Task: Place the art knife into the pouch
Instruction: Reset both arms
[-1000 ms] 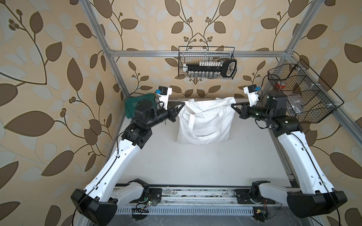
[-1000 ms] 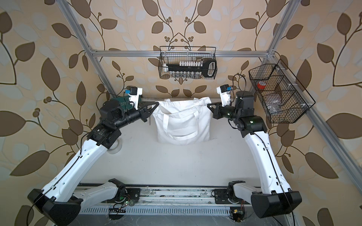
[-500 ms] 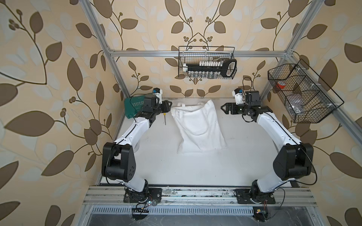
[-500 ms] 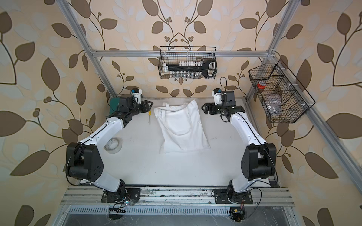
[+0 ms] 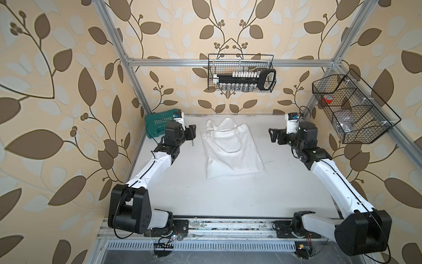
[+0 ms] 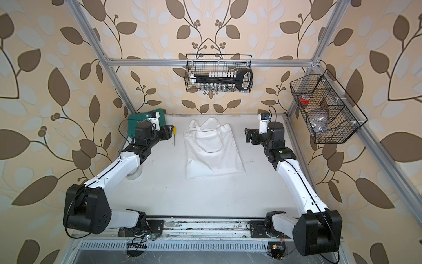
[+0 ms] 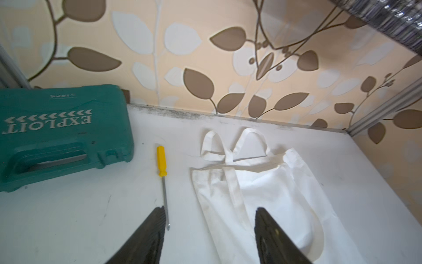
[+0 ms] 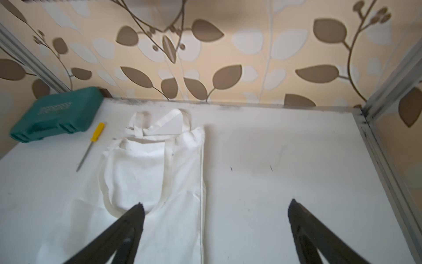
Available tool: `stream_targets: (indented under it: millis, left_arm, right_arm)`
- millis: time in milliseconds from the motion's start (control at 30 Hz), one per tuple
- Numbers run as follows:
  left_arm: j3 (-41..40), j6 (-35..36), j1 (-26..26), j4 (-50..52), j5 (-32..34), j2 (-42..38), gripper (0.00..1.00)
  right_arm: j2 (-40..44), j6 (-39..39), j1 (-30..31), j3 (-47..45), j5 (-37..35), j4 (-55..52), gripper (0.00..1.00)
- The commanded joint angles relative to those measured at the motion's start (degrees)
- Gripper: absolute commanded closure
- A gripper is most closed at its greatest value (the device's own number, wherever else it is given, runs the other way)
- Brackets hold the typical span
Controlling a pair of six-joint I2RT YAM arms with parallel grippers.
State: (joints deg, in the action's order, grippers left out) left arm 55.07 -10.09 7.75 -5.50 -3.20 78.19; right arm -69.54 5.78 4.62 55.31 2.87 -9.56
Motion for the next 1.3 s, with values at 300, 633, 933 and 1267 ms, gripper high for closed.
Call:
stream_targets:
  millis: [300, 633, 933, 1267]
  left_arm:
    - [-16.2, 11.8, -3.5, -5.9, 7.8, 0.1, 0.25]
    - [-27.0, 11.1, -3.9, -27.4, 11.2, 7.6, 0.22]
    - [-31.4, 9.4, -5.7, -33.7, 9.7, 6.7, 0.01]
    - [-31.7, 9.3, -5.8, -35.2, 10.1, 7.9, 0.01]
  right_arm:
    - [1.2, -2.1, -0.5, -13.2, -13.9, 9.4, 0.00]
    - [-4.1, 0.1, -7.6, -22.3, -7.9, 23.2, 0.00]
    - [-12.2, -0.5, -6.1, -33.6, -12.2, 52.0, 0.00]
    - [-17.1, -4.1, -3.9, -33.7, -10.3, 55.9, 0.00]
